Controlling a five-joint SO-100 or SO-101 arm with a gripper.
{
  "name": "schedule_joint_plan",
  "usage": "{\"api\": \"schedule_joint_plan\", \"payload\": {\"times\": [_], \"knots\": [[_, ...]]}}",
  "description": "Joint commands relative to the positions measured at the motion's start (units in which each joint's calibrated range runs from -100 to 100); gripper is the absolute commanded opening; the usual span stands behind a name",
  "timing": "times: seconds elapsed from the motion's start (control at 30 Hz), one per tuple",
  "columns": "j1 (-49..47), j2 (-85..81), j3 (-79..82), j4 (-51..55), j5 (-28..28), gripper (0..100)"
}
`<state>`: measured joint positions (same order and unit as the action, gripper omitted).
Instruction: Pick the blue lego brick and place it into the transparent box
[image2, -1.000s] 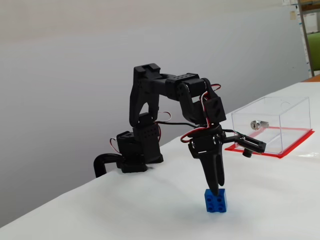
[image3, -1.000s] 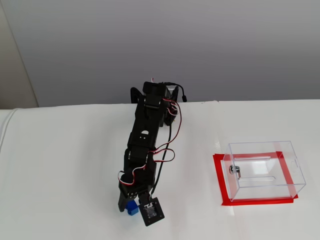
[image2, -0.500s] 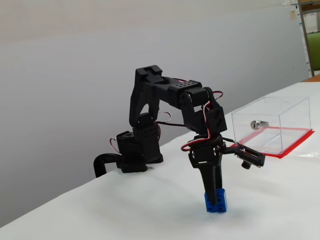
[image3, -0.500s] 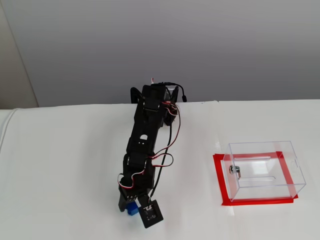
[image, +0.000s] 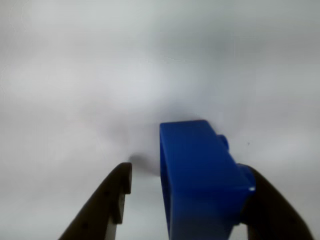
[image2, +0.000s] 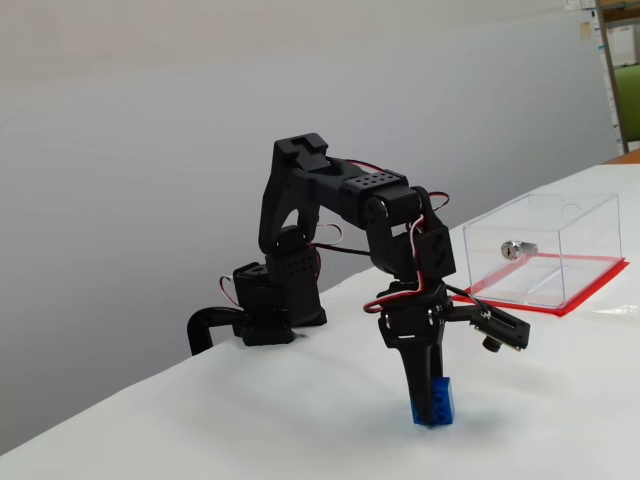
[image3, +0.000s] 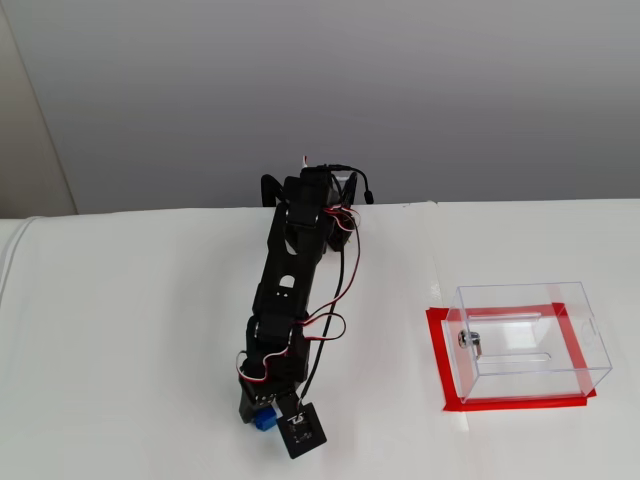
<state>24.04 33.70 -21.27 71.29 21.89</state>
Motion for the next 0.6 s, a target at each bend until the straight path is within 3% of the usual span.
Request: {"api": "schedule_joint_plan", "payload": {"times": [0.0,0.27,0.57], "knots": [[0.4,-0.4,-3.1,-0.5,0.2,22],[0.2,0.0,-3.1,-0.6,0.1,2],[-0.3,-0.3,-3.1,-0.6,0.1,2]]}}
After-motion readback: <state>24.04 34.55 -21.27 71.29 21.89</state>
